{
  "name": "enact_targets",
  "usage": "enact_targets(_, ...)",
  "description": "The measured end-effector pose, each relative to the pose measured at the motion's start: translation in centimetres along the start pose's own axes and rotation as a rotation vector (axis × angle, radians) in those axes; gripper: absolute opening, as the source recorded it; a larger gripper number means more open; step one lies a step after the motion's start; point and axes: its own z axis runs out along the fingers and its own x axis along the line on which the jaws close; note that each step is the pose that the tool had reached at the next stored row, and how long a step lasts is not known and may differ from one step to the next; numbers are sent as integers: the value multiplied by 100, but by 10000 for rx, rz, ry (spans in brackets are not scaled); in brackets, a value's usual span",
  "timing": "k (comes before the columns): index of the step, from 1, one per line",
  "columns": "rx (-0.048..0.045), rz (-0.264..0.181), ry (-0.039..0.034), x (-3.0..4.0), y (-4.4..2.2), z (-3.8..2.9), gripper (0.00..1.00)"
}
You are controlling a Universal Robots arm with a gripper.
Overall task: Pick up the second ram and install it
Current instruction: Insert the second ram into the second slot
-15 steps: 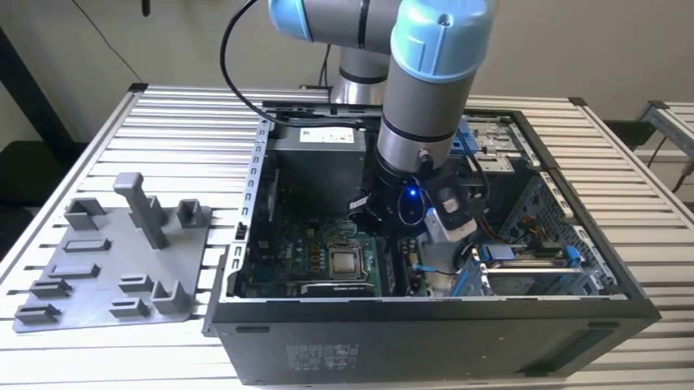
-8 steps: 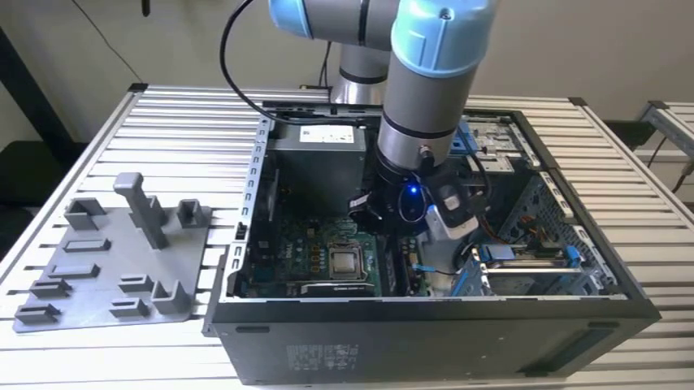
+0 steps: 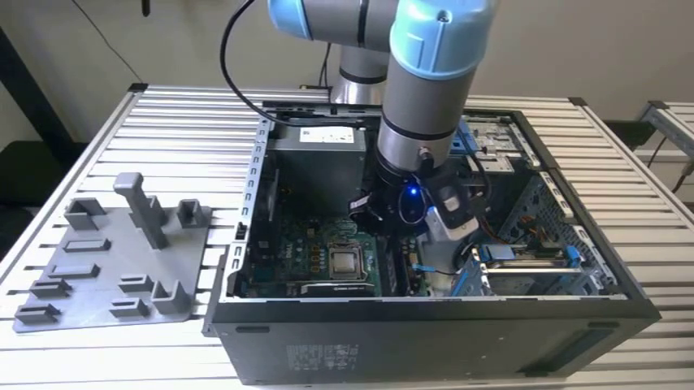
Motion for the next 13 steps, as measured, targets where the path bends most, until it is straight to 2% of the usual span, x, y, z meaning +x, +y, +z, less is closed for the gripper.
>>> enact_targets(7,-26,0,1,1,-1,40,14)
enact_targets(13,-27,4,1,1,0,48,14)
